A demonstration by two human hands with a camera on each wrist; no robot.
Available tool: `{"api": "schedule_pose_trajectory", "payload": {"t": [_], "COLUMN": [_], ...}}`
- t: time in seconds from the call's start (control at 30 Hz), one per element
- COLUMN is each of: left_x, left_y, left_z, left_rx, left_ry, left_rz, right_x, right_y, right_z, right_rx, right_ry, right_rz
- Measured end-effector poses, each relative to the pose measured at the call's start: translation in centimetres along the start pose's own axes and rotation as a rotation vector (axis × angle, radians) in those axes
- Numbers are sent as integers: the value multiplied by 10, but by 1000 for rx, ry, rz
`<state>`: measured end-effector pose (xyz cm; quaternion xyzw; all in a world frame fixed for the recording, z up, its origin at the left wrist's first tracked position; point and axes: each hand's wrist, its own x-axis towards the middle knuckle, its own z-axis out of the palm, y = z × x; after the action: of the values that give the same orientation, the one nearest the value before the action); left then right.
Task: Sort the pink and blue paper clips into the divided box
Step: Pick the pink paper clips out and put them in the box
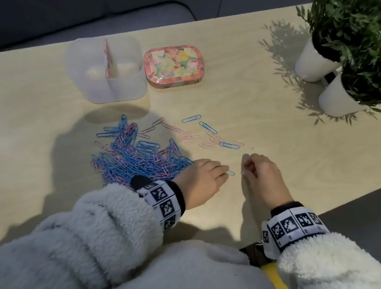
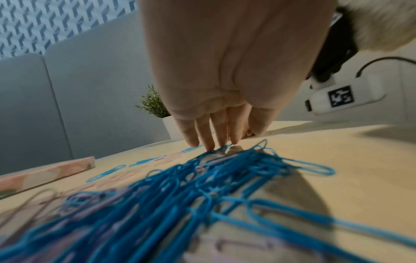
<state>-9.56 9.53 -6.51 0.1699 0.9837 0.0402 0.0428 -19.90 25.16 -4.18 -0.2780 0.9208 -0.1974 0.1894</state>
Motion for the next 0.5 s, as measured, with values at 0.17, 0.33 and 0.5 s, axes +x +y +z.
{"api": "schedule_pose_trajectory", "payload": {"t": [0.17,0.33,0.5], "left_x": [-7,22,13], "left_y": [-14,-17,-19], "left_z": [6,-30,-21], "left_rx": [-76,23,71], "left_ry": [-7,-109,-146], "left_rz": [40,-186,-149], "right_x": [14,48,63], "right_y": [16,15,-11], "right_z": [-6,-23,-11], "right_rx": [14,89,180], "right_ry": [114,175,135], "right_rz": [113,224,159]}}
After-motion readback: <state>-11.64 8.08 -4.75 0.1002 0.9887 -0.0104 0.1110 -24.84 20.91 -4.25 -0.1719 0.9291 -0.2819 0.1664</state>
